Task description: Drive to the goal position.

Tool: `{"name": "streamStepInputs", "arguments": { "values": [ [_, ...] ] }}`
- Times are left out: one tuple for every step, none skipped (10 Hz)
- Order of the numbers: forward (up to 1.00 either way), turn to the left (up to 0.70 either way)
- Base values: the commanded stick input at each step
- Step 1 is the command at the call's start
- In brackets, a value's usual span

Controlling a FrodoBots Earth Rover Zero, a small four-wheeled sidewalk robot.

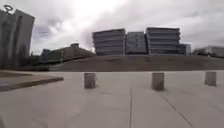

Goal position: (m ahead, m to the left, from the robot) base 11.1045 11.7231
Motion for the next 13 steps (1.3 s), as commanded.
{"name": "streamStepInputs", "arguments": {
  "values": [
    [1.0,0.0],
    [1.0,0.0],
    [1.0,0.0],
    [1.0,0.0],
    [1.0,0.0],
    [1.0,0.0],
    [1.0,0.0],
    [1.0,0.0],
    [1.0,0.0],
    [1.0,0.0],
    [1.0,0.0],
    [1.0,0.0],
    [1.0,0.0]
  ]
}}
